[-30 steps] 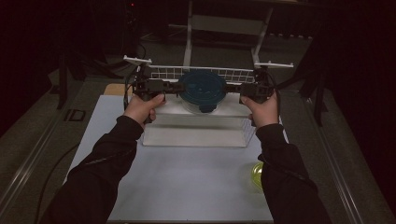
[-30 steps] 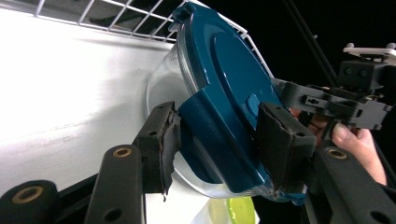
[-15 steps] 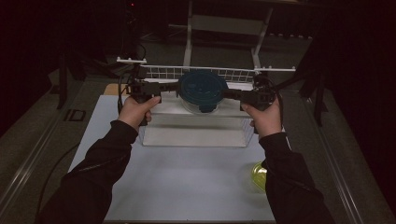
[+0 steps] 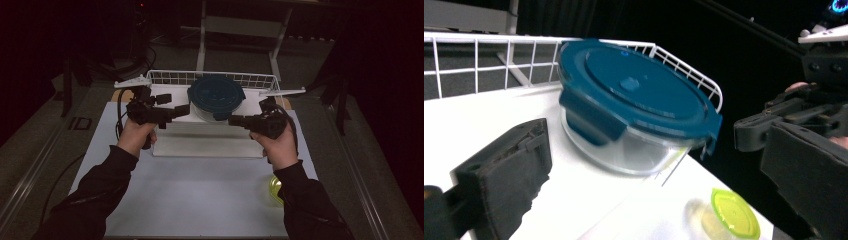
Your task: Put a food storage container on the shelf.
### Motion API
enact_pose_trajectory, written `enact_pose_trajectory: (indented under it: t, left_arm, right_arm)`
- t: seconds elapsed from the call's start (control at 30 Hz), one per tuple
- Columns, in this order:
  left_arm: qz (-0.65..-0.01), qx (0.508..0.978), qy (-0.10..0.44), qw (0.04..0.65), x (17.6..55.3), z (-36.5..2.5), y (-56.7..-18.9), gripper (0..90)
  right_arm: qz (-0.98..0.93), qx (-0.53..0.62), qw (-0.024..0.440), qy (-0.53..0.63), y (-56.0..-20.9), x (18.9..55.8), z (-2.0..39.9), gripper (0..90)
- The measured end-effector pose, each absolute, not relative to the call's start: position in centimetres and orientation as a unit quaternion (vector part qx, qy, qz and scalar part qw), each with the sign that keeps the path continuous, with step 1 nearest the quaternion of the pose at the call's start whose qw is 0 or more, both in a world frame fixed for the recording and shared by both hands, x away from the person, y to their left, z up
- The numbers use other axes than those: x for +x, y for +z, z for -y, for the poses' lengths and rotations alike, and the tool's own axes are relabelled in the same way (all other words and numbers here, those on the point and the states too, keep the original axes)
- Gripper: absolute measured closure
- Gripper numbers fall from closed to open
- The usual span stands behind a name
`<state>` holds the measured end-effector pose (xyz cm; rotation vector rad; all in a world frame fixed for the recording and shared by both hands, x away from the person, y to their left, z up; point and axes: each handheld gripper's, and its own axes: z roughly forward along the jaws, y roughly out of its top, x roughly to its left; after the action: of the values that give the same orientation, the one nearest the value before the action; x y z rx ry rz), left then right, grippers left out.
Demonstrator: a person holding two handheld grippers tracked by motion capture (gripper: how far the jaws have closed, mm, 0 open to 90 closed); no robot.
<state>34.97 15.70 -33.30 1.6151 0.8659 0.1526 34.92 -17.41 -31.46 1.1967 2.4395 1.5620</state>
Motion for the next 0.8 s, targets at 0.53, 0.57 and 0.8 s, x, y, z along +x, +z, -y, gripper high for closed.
enact_pose_trajectory:
  t: [0.53,0.57,0.8]
  left_arm:
    - [-0.350,0.723,0.118,0.584,30.1,-15.7,-37.5,0.0]
    - [-0.348,0.725,0.120,0.582,29.9,-15.7,-37.6,0.0]
    - [-0.335,0.741,0.126,0.568,28.4,-15.4,-38.6,0.0]
  right_arm:
    - [-0.774,0.390,0.003,0.498,-32.0,36.2,15.7,89.9]
    - [-0.773,0.391,0.002,0.499,-31.9,36.3,15.6,89.9]
    - [-0.774,0.392,0.006,0.497,-31.9,36.9,14.9,90.0]
